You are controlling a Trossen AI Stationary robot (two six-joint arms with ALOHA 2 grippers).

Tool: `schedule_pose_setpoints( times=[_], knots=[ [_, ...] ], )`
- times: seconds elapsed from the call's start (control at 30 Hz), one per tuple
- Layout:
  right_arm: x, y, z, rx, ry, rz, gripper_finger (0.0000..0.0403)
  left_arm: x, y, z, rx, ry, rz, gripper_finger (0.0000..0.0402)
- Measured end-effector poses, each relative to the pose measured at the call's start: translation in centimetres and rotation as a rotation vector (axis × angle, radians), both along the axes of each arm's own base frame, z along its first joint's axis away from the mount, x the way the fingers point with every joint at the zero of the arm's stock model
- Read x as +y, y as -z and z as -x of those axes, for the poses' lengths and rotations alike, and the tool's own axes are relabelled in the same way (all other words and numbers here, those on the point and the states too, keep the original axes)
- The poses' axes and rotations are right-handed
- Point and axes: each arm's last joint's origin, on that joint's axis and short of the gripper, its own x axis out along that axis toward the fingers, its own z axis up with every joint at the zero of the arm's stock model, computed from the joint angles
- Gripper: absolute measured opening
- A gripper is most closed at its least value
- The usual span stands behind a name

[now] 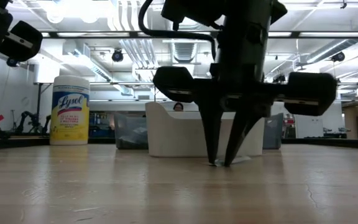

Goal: Pick & Place First Aid Supplies
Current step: Put the ointment pack into the top black bin

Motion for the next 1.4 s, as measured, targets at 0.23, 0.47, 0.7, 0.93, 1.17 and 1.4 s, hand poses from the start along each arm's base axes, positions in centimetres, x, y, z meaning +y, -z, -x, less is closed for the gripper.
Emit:
schedule_pose_setpoints(
  times=[0.23, 0.47, 0.7, 0.93, 1.17, 1.4],
  knots=[
    [1.7, 0.0, 0.7, 0.024, -0.055, -0.056, 0.0061, 0.0, 0.0, 0.0, 0.002, 0.000, 0.002, 0.0126],
    [3.4, -0.1, 1.4, 0.027, -0.111, -0.071, 0.0054, 0.0, 0.0, 0.0, 0.002, 0.000, 0.002, 0.0126],
    [3.9, -0.1, 1.6, 0.019, -0.168, -0.084, 0.0056, 0.0, 0.0, 0.0, 0.002, 0.000, 0.003, 0.0126],
    [3.9, -0.1, 1.5, 0.014, -0.169, -0.080, 0.0056, 0.0, 0.0, 0.0, 0.006, 0.000, 0.007, 0.0126],
    [3.9, 0.1, 1.5, 0.016, -0.168, -0.079, 0.0052, 0.0, 0.0, 0.0, 0.007, 0.000, 0.008, 0.0126],
    [3.9, 0.1, 1.5, 0.015, -0.166, -0.079, 0.0048, 0.0, 0.0, 0.0, 0.008, 0.000, 0.009, 0.0126]
  ],
)
